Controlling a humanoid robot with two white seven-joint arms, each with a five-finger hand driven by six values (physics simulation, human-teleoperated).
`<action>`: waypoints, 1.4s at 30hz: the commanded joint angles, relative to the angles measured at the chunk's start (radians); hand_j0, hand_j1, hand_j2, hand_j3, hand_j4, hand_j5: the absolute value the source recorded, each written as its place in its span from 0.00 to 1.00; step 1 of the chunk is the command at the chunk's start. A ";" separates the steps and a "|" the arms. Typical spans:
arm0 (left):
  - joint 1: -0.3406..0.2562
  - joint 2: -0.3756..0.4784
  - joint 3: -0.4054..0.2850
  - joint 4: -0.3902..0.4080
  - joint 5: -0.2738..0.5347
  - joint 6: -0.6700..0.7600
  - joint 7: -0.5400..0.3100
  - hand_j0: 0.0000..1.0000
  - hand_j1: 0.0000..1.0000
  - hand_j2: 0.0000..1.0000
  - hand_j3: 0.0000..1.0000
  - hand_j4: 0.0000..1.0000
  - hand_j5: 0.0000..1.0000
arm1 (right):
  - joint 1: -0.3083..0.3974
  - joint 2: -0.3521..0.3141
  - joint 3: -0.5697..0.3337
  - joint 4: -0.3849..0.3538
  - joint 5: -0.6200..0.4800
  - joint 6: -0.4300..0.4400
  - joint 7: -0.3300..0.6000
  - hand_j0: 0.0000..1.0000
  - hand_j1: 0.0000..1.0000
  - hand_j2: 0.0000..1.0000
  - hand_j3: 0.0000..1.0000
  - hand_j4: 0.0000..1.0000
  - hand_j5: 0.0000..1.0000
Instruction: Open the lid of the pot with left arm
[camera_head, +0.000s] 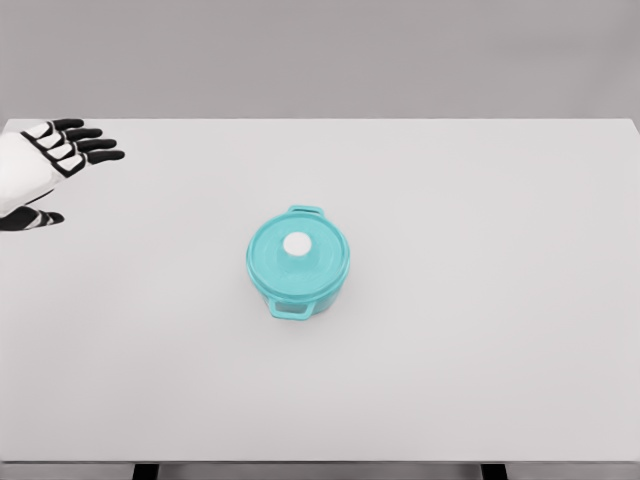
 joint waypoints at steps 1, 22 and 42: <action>0.000 -0.003 -0.004 -0.004 0.006 0.001 0.001 1.00 1.00 1.00 1.00 1.00 1.00 | 0.000 0.000 -0.004 -0.001 -0.002 -0.002 -0.013 1.00 1.00 1.00 1.00 1.00 1.00; -0.482 -0.324 -0.316 -0.014 0.153 0.001 -0.477 1.00 1.00 1.00 1.00 1.00 1.00 | 0.000 0.000 0.002 0.003 -0.002 0.000 -0.003 1.00 1.00 1.00 1.00 1.00 1.00; -0.500 -0.531 -0.469 -0.003 -0.081 0.001 -0.477 1.00 1.00 1.00 1.00 1.00 1.00 | 0.000 0.000 0.002 0.005 -0.002 0.000 -0.003 1.00 1.00 1.00 1.00 1.00 1.00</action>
